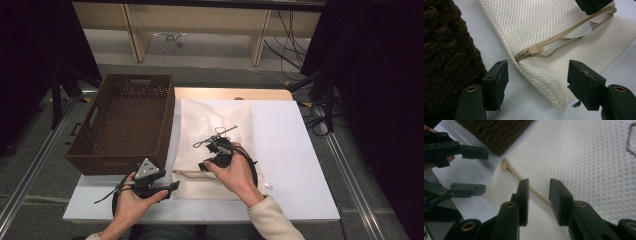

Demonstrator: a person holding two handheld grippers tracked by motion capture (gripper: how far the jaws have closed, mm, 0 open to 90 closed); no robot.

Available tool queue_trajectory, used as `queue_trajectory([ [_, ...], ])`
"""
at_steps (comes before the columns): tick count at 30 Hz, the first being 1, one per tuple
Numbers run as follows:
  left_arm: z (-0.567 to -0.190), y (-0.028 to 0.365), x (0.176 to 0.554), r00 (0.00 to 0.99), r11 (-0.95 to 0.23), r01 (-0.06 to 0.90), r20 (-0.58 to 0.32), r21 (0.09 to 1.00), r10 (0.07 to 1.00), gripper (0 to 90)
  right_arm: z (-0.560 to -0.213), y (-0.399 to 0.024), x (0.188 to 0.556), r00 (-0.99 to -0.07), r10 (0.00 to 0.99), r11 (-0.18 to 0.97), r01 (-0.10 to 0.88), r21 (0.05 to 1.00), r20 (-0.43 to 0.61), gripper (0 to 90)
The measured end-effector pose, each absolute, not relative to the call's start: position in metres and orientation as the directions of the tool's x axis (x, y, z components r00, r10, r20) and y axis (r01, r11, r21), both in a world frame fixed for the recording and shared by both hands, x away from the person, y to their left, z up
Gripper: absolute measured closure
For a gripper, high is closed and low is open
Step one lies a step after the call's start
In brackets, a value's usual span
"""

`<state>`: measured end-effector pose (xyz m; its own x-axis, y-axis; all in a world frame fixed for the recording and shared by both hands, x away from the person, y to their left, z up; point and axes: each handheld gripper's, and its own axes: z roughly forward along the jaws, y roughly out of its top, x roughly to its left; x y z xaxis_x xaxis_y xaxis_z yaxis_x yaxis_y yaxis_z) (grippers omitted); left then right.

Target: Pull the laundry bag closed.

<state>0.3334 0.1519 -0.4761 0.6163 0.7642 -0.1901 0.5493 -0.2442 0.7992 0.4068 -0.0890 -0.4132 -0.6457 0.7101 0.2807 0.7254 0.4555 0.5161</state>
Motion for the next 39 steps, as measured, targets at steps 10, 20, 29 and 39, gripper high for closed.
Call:
queue_trajectory([
  [10, -0.481, 0.150, 0.335, 0.635, -0.285, 0.546, -0.168, 0.788, 0.754, 38.1, -0.423, -0.057, 0.413, -0.665, 0.667, 0.485, 0.730, 0.482, 0.335, 73.1],
  [20, -0.482, 0.149, 0.336, 0.629, -0.268, 0.546, -0.178, 0.794, 0.757, 38.0, -0.430, -0.036, 0.415, -0.643, 0.666, 0.480, 0.757, 0.443, 0.378, 73.8],
  [29, -0.484, 0.151, 0.336, 0.632, -0.288, 0.552, -0.167, 0.782, 0.757, 39.4, -0.440, -0.023, 0.419, -0.636, 0.647, 0.491, 0.769, 0.409, 0.420, 74.9],
  [39, -0.485, 0.152, 0.337, 0.628, -0.276, 0.565, -0.188, 0.777, 0.755, 41.8, -0.443, -0.020, 0.422, -0.651, 0.640, 0.505, 0.757, 0.415, 0.409, 82.5],
])
